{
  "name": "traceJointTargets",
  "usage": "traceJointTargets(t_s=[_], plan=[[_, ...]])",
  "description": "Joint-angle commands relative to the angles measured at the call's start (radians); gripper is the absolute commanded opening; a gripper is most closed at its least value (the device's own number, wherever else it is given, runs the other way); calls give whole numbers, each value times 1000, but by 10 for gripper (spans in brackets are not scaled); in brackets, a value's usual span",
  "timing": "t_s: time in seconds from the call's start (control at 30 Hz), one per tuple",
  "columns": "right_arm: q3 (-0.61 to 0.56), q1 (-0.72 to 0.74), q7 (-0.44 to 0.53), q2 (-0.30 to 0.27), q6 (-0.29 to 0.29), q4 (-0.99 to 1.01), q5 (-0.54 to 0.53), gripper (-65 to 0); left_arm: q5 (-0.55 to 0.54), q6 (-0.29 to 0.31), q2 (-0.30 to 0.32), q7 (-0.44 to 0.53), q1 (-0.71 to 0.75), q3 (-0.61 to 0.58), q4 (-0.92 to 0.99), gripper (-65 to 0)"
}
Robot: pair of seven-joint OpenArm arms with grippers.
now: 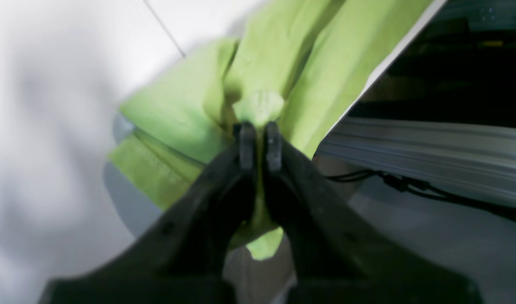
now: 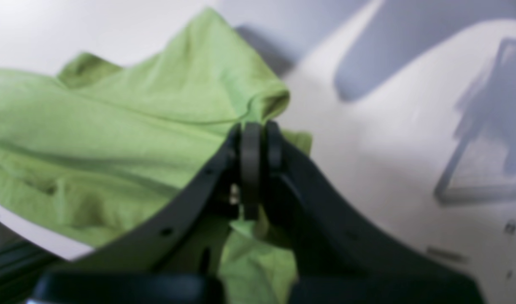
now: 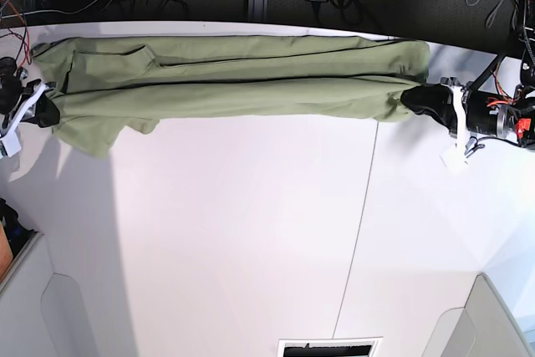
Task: Layout the t-shirt on the table in an organized manner, then fold the t-shirt properly
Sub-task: 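Fold the hem edge over onto the collar side with both grippers, then grasp the ends of the folded strip with both grippers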
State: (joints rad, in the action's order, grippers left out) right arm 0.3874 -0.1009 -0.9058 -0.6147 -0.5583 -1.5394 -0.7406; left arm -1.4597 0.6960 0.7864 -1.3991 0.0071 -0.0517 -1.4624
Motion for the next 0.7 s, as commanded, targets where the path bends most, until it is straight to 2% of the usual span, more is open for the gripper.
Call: traceJointTargets(t_s=[0.0,0.1,0.17,0.27,0.3,0.33,0.5,0.67], plan=[[13,-10,11,-24,-6,-14,-11,-650,-24,2,23,3,2,11,-14,-650],[13,-49,11,-19,-6,-14,-11,-650,-24,2,17,3,31,11,-14,-627],[13,-66,11,-14,-6,-14,-11,-644,-24,2,6,3,39,11,-13,-551],[13,-75,12,-13,-6,-14,-8,-400,-6,2,-8,13,47,11,-13,-408],[13,-74,12,-14,-6,-14,-8,-353,13,2,-11,29,47,11,-13,-374],[18,-74,18,-14,-6,-16,-8,-335,26,2,-11,45,46,11,-13,-362],[93,-74,34,-14,-4,-55,-12,-335,25,2,-11,52,46,64,-13,-362],[230,-74,18,-14,-2,-101,-37,-335,-24,2,-10,32,47,238,-13,-362]])
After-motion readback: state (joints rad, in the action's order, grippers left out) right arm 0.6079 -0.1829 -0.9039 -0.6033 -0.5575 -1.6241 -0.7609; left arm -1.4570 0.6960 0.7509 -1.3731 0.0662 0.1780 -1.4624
